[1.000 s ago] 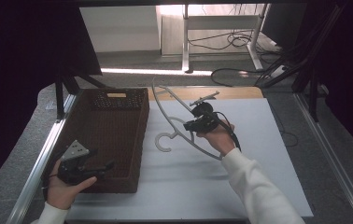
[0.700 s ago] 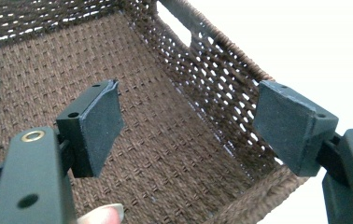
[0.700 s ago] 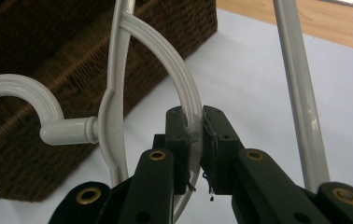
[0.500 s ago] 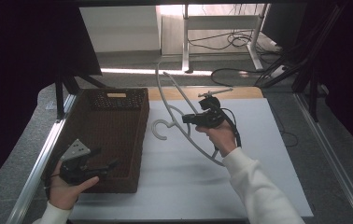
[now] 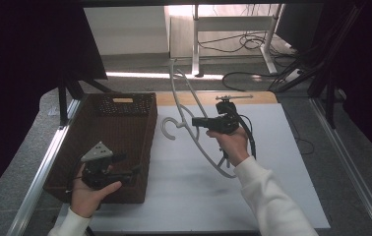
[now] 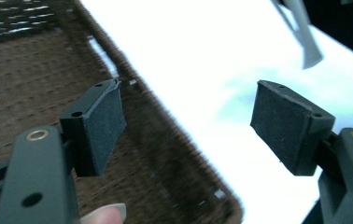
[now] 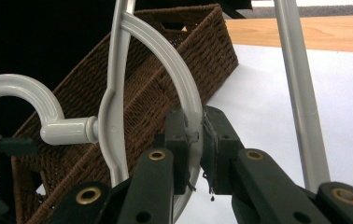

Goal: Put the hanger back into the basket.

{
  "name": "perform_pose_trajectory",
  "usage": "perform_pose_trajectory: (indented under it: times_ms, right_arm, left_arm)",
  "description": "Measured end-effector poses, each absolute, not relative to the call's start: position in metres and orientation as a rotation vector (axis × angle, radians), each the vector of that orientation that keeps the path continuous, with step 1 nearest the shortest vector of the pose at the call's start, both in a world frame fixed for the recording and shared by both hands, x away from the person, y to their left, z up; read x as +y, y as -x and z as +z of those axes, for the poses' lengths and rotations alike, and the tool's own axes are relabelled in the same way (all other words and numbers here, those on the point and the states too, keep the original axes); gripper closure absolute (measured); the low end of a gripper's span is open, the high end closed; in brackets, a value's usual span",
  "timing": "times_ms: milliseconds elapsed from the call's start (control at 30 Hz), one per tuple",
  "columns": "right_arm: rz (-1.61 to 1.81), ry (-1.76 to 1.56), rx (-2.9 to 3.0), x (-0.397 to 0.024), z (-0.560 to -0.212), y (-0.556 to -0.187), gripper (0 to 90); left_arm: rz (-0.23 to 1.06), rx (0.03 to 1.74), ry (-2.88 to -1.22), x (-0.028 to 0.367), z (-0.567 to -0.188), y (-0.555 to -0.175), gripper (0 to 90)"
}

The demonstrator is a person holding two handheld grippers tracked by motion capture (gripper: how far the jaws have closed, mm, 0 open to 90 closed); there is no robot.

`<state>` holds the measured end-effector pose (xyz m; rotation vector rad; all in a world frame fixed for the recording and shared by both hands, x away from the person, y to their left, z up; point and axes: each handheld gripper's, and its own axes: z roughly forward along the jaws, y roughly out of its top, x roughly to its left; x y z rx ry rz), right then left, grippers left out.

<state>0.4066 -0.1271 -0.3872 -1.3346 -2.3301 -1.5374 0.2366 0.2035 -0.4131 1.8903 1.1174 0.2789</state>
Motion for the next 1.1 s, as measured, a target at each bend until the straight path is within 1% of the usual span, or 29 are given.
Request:
perform_pose_trajectory:
  times_ms: [67,200,233,400,433,733,1000,1100]
  right_arm:
    - [-1.555,1.340,-2.311,-0.128,-0.387,-0.407,81.1]
    - [-1.588,1.350,-2.267,-0.128,-0.386,-0.406,81.1]
    - [-1.588,1.350,-2.267,-0.128,-0.386,-0.406,81.1]
    - [-1.615,1.355,-2.215,-0.128,-0.388,-0.405,81.1]
    - [-1.627,1.361,-2.188,-0.128,-0.389,-0.406,81.1]
    - [-1.670,1.386,-2.065,-0.132,-0.394,-0.407,81.1]
    - [-1.682,1.397,-2.025,-0.132,-0.398,-0.404,81.1]
    - [-1.697,1.405,-1.996,-0.130,-0.400,-0.403,81.1]
  left_arm:
    - [0.264,1.117,-1.892,0.200,-0.413,-0.238,26.4]
    - [0.183,1.102,-1.894,0.179,-0.413,-0.245,28.1]
    - [0.183,1.102,-1.894,0.179,-0.413,-0.245,28.5]
    - [0.103,1.070,-1.866,0.160,-0.414,-0.255,30.3]
    - [0.095,1.061,-1.856,0.153,-0.413,-0.258,31.1]
    - [0.073,1.045,-1.804,0.125,-0.412,-0.273,33.5]
    - [0.035,1.036,-1.784,0.094,-0.421,-0.290,35.6]
    - [0.016,1.047,-1.754,0.087,-0.424,-0.295,38.1]
